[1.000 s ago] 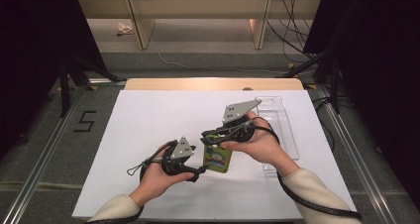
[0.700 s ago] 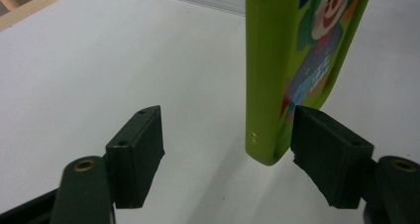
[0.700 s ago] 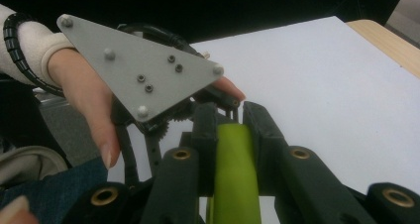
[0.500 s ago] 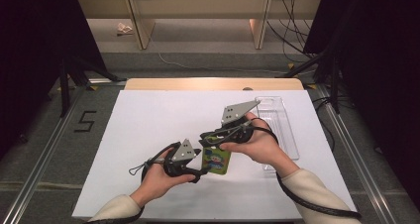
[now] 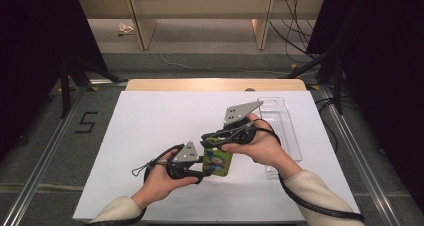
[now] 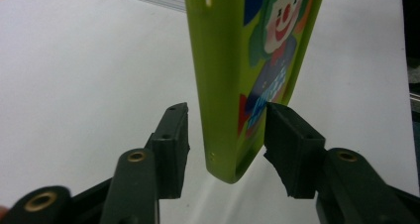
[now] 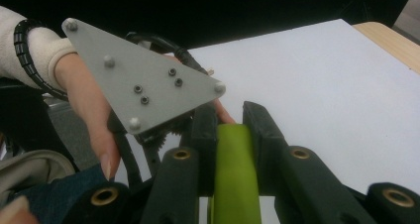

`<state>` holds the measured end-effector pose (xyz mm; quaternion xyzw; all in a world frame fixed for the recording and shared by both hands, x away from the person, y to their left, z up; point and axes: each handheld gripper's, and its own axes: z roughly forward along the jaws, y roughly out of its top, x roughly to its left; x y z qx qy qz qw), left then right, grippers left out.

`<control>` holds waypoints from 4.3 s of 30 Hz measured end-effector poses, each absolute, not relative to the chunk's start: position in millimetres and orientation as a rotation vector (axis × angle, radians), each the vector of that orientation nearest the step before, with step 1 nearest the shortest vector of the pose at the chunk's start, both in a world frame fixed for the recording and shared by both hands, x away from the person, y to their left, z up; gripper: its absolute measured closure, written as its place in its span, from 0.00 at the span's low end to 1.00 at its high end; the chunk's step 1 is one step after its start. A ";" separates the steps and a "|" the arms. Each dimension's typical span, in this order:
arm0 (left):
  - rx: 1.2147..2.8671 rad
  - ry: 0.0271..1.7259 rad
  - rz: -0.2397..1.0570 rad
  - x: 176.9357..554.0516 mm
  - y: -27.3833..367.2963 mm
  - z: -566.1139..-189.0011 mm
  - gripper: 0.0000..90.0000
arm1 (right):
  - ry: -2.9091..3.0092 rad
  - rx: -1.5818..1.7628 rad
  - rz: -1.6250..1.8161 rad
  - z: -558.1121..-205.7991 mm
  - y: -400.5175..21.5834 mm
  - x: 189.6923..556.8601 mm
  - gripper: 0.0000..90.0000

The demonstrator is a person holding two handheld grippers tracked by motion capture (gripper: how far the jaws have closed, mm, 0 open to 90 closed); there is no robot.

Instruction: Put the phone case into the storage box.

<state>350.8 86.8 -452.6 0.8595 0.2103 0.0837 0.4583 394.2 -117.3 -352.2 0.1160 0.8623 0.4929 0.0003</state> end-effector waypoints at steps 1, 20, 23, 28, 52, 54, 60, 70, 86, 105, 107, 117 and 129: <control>2.114 0.517 0.202 350.8 86.8 -452.5 0.60 | 2.708 0.365 1.550 -352.2 -117.3 394.2 0.86; 2.078 0.546 0.175 351.0 90.8 -446.4 0.80 | 2.692 0.381 1.616 -350.2 -119.9 395.2 0.86; 2.078 0.546 0.173 351.2 91.3 -445.2 0.82 | 2.692 0.387 1.625 -350.1 -120.4 395.7 0.86; 2.073 0.559 0.179 350.9 91.8 -443.6 0.85 | 2.688 0.392 1.651 -349.8 -122.0 396.8 0.86; 2.084 0.568 0.197 350.9 92.8 -441.5 0.86 | 2.683 0.382 1.667 -350.4 -123.0 398.2 0.83; 2.088 0.566 0.199 350.7 92.8 -441.0 0.86 | 2.680 0.386 1.665 -350.5 -123.4 398.9 0.79; 2.087 0.565 0.201 350.8 93.1 -440.6 0.86 | 2.658 0.391 1.654 -350.9 -123.7 400.0 0.67; 2.095 0.562 0.219 348.9 91.4 -439.6 0.86 | 2.588 0.423 1.646 -351.6 -123.8 401.2 0.33; 2.072 0.636 0.246 351.7 96.5 -437.5 0.86 | 2.455 0.524 1.694 -352.2 -129.1 406.0 0.09; 2.029 0.781 0.319 357.3 104.4 -436.8 0.86 | 2.366 0.625 1.671 -357.3 -132.6 409.2 0.00; 2.026 0.789 0.322 357.5 104.1 -436.3 0.86 | 2.357 0.636 1.666 -357.7 -133.0 409.5 0.00; 1.999 0.830 0.350 360.8 101.5 -432.2 0.86 | 2.302 0.697 1.669 -359.2 -137.0 411.5 0.00; 1.969 0.871 0.380 367.8 94.9 -426.6 0.86 | 2.266 0.742 1.666 -360.2 -140.5 413.5 0.01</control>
